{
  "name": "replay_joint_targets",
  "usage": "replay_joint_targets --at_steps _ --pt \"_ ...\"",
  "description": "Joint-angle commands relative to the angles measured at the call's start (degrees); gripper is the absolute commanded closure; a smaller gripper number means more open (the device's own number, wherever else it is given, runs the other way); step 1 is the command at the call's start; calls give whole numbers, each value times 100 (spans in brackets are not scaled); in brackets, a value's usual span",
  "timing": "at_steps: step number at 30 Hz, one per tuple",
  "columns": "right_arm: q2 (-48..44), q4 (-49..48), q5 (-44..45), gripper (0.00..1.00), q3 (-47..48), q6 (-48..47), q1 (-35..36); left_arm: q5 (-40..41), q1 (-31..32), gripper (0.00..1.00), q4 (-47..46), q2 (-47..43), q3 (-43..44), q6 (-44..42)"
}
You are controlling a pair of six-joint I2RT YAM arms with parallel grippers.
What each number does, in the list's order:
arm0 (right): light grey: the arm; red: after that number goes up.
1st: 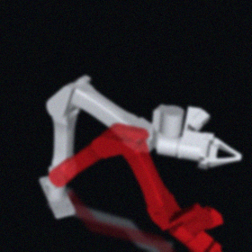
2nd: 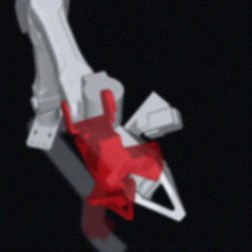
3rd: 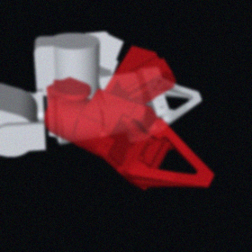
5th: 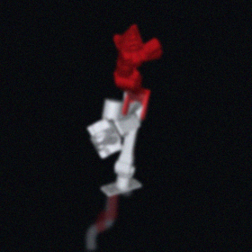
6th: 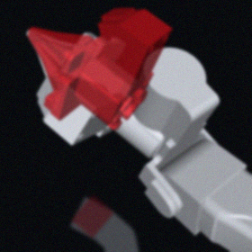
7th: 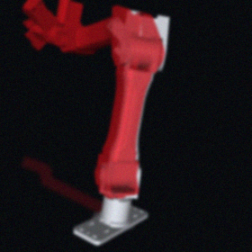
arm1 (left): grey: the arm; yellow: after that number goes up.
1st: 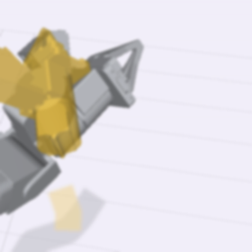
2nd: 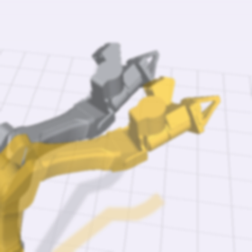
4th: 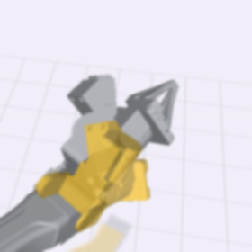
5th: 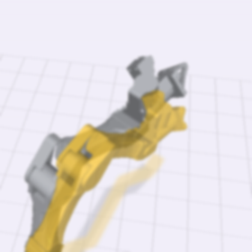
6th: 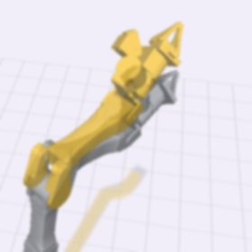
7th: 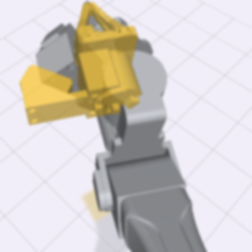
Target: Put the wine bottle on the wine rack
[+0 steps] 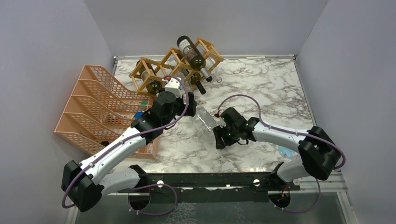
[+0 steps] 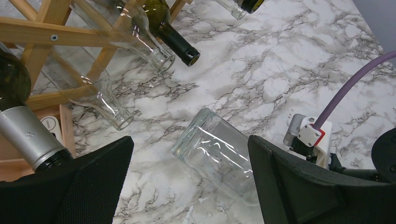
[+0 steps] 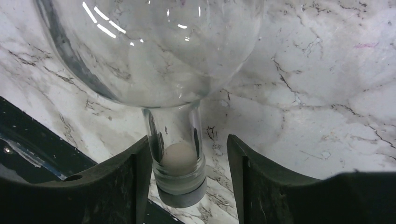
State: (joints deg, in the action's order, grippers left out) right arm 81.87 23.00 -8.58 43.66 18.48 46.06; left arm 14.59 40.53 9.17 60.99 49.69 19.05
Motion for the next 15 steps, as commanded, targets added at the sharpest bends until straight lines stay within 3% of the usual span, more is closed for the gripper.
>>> replay_joint_targets --at_steps 1,10,15 --pt "162 -299 163 38 194 25 10 123 -36 1 -64 -90 81 -146" --pt "759 -664 180 38 470 -20 13 187 -56 1 -30 -103 87 -217" --pt "1027 -804 187 47 496 -6 12 210 -63 1 2 -139 74 -234"
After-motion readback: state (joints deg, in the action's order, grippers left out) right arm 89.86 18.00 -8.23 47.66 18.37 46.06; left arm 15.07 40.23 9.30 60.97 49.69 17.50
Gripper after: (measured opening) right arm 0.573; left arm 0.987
